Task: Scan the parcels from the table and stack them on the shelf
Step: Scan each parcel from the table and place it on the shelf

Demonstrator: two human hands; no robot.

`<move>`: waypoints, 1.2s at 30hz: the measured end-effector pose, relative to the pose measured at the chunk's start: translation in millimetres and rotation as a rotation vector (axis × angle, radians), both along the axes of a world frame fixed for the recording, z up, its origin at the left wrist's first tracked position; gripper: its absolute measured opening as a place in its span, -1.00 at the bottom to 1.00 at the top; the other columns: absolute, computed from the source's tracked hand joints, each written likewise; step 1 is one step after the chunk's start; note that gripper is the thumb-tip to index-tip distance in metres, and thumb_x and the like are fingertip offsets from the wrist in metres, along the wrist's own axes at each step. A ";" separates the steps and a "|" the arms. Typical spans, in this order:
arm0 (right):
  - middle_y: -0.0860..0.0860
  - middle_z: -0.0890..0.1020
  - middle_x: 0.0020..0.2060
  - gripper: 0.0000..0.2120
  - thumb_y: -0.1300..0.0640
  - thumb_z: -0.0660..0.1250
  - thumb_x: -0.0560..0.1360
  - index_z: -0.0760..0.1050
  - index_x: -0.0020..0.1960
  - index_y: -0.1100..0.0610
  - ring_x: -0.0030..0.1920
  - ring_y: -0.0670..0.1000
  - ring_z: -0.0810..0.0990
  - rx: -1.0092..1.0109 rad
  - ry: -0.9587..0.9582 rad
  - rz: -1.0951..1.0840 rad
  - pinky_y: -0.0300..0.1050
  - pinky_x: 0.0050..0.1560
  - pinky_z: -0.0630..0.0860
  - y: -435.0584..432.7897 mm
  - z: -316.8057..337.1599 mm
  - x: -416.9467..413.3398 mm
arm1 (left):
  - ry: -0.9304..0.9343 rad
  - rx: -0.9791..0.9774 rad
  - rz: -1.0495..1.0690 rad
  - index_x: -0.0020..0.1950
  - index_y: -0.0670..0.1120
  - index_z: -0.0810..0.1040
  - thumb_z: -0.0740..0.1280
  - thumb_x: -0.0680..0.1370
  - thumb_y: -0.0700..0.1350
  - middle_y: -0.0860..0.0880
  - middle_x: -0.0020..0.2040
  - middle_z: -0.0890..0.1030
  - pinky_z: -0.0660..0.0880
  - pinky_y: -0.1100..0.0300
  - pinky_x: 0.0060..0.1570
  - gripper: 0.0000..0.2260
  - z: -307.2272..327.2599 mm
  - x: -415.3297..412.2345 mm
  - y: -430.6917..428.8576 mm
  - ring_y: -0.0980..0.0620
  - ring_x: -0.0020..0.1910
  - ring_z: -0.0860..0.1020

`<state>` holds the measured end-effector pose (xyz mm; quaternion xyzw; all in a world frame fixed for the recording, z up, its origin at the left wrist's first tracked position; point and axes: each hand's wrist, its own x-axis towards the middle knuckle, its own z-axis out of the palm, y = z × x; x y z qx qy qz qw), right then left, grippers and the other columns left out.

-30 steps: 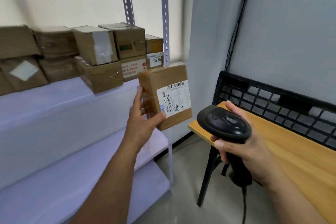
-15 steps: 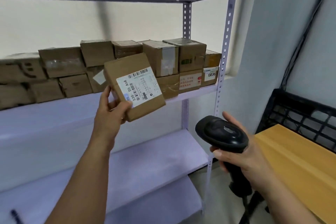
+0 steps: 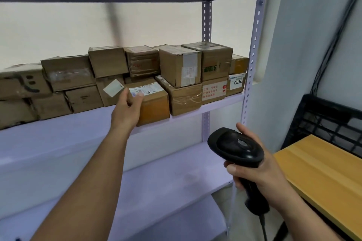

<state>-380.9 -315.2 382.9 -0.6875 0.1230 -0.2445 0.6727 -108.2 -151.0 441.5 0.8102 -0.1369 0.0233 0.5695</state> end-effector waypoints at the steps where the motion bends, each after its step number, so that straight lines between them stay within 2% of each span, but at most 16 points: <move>1: 0.26 0.64 -0.26 -0.03 0.34 0.61 0.22 0.28 0.46 -0.20 -0.48 0.14 0.49 0.001 -0.004 -0.008 -0.05 -0.45 0.49 -1.4 0.1 0.9 | -0.017 0.023 -0.028 0.56 0.15 0.12 0.26 0.54 0.26 -0.02 0.51 0.29 0.40 -0.14 0.32 -0.35 -2.8 -0.5 -1.9 -0.13 0.42 0.33; 4: 0.25 0.64 -0.27 -0.07 0.31 0.52 0.21 0.27 0.46 -0.18 -0.48 0.13 0.49 -0.003 -0.009 -0.028 -0.07 -0.45 0.49 -5.5 0.7 1.3 | -0.072 0.063 -0.072 0.58 0.13 0.03 0.43 0.49 0.11 0.00 0.51 0.32 0.35 -0.07 0.38 -0.21 -13.1 2.2 -6.9 -0.10 0.44 0.33; 10: 0.28 0.64 -0.24 -0.05 0.34 0.56 0.22 0.28 0.46 -0.19 -0.47 0.15 0.49 -0.015 -0.006 -0.045 -0.04 -0.44 0.49 -12.8 -1.2 -3.2 | -0.138 0.034 -0.013 0.58 0.11 -0.02 0.48 0.46 0.03 -0.03 0.50 0.32 0.35 -0.12 0.36 -0.14 -27.8 7.3 -13.7 -0.11 0.45 0.33; 12: 0.30 0.63 -0.24 -0.03 0.36 0.60 0.22 0.29 0.45 -0.21 -0.46 0.14 0.49 -0.020 0.007 -0.052 -0.05 -0.45 0.48 -16.1 -2.7 -9.2 | -0.184 0.011 0.048 0.58 0.07 -0.01 0.51 0.43 0.04 -0.06 0.52 0.27 0.33 -0.17 0.38 -0.10 -35.7 -1.2 -16.1 -0.12 0.48 0.26; 15: 0.30 0.62 -0.24 -0.07 0.33 0.58 0.25 0.30 0.44 -0.24 -0.46 0.15 0.49 -0.034 0.015 -0.067 -0.04 -0.44 0.48 -23.8 -5.1 -24.4 | -0.256 0.047 0.204 0.59 -0.01 -0.02 0.49 0.44 0.09 -0.14 0.59 0.03 0.21 -0.15 0.42 -0.10 -51.7 -34.3 -24.7 -0.16 0.54 0.06; 18: 0.25 0.63 -0.27 -0.08 0.33 0.60 0.25 0.30 0.42 -0.24 -0.47 0.13 0.50 -0.050 0.008 -0.089 -0.05 -0.46 0.47 -33.7 -6.5 -45.1 | -0.403 -0.016 0.235 0.57 -0.09 0.09 0.47 0.47 0.05 -0.21 0.57 0.04 0.21 -0.08 0.41 -0.19 -70.4 -79.4 -35.9 -0.18 0.52 0.07; 20: 0.15 0.64 -0.28 -0.08 0.32 0.55 0.24 0.27 0.45 -0.19 -0.48 0.11 0.50 -0.056 0.007 -0.113 -0.08 -0.47 0.47 -40.2 -5.5 -61.4 | -0.440 -0.023 0.198 0.53 -0.13 0.19 0.47 0.48 0.03 -0.22 0.53 0.15 0.23 -0.08 0.40 -0.26 -84.4 -107.9 -47.8 -0.18 0.49 0.15; 22: 0.10 0.65 -0.30 -0.08 0.31 0.50 0.23 0.24 0.47 -0.15 -0.49 0.09 0.50 -0.063 -0.003 -0.136 -0.09 -0.48 0.47 -46.5 -5.2 -79.0 | -0.401 -0.009 0.117 0.49 -0.15 0.27 0.46 0.48 0.00 -0.21 0.48 0.26 0.26 -0.08 0.38 -0.34 -96.6 -136.8 -63.4 -0.16 0.45 0.22; 26: 0.08 0.64 -0.30 -0.03 0.37 0.57 0.25 0.23 0.49 -0.13 -0.48 0.12 0.49 -0.072 -0.006 -0.171 -0.05 -0.49 0.47 -66.8 -10.2 -129.3 | -0.405 0.077 -0.113 0.39 -0.14 0.42 0.47 0.47 -0.04 -0.16 0.33 0.44 0.34 -0.01 0.28 -0.46 -115.4 -200.8 -104.3 -0.13 0.32 0.37; 29: 0.08 0.63 -0.24 -0.07 0.34 0.54 0.24 0.27 0.47 -0.17 -0.47 0.12 0.49 -0.082 -0.010 -0.195 -0.04 -0.48 0.48 -83.5 -14.2 -172.8 | -0.390 0.173 -0.225 0.34 -0.13 0.46 0.47 0.47 -0.02 -0.13 0.31 0.46 0.33 0.01 0.27 -0.51 -120.1 -246.5 -136.4 -0.14 0.30 0.39; 32: 0.10 0.63 -0.14 -0.09 0.33 0.55 0.24 0.29 0.43 -0.22 -0.43 0.07 0.54 -0.075 -0.006 -0.243 -0.07 -0.46 0.50 -99.3 -17.1 -220.2 | -0.384 0.230 -0.315 0.35 -0.13 0.47 0.40 0.46 0.10 -0.11 0.31 0.48 0.31 0.02 0.27 -0.47 -122.6 -296.4 -166.9 -0.14 0.31 0.39; 36: 0.04 0.65 -0.15 -0.08 0.39 0.55 0.30 0.25 0.44 -0.22 -0.44 0.07 0.54 -0.099 -0.001 -0.304 -0.07 -0.45 0.50 -122.0 -25.0 -284.3 | -0.391 0.265 -0.413 0.37 -0.11 0.44 0.45 0.48 0.04 -0.10 0.32 0.46 0.30 0.03 0.27 -0.48 -126.9 -362.2 -205.6 -0.14 0.32 0.37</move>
